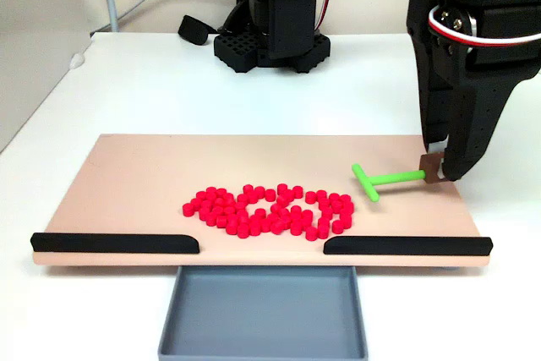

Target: Gather the left side granules

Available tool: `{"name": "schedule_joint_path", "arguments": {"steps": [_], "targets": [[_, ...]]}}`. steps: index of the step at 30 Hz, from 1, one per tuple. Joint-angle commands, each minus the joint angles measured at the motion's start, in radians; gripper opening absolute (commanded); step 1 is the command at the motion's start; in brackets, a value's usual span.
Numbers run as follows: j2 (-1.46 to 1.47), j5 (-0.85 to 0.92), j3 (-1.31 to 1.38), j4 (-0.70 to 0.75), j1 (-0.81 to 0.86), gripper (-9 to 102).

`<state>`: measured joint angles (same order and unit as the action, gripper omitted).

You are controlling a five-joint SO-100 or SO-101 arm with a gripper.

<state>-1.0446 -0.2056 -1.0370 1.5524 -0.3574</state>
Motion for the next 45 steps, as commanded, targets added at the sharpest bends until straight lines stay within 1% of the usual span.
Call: {"name": "schedule_joint_path", "arguments": {"steps": [1, 14, 45], "targets": [[-0.006, -0.008, 0.041, -0.003, -0.002, 0], [0.006, -0.060, 0.043, -0.003, 0.000, 0], [0.040, -0.032, 0.051, -0.003, 0.025, 0]]}}
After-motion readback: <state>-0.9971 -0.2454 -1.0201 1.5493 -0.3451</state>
